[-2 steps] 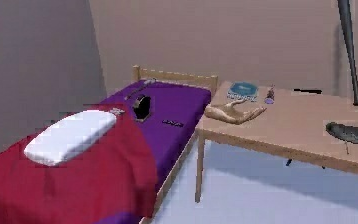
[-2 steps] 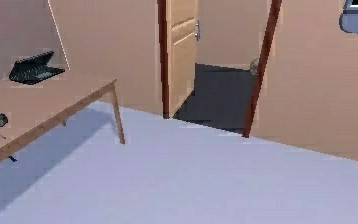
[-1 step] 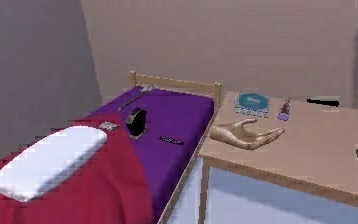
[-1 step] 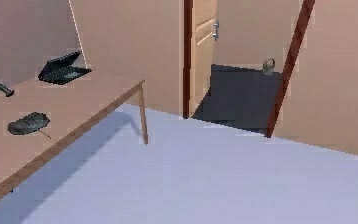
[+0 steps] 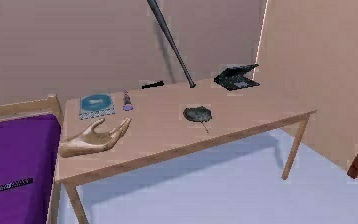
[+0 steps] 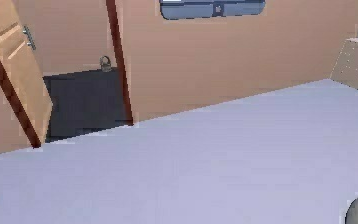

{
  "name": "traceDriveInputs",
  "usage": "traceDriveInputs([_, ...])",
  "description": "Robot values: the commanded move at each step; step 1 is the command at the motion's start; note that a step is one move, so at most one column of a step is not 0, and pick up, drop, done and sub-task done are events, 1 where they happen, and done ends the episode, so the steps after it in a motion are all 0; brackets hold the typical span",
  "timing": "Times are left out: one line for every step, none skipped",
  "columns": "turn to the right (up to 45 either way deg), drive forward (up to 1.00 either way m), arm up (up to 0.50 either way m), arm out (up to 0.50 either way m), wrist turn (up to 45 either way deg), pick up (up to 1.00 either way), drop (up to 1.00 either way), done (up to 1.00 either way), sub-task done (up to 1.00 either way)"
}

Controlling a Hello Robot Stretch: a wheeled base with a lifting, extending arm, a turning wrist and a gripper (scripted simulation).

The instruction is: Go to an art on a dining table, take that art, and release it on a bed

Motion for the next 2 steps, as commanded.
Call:
traceDriveInputs([9.0,0.0,0.0,0.0,0.0,0.0,0.0,0.0,0.0])
traceDriveInputs([0.0,0.1,0.0,0.0,0.0,0.0,0.0,0.0,0.0])
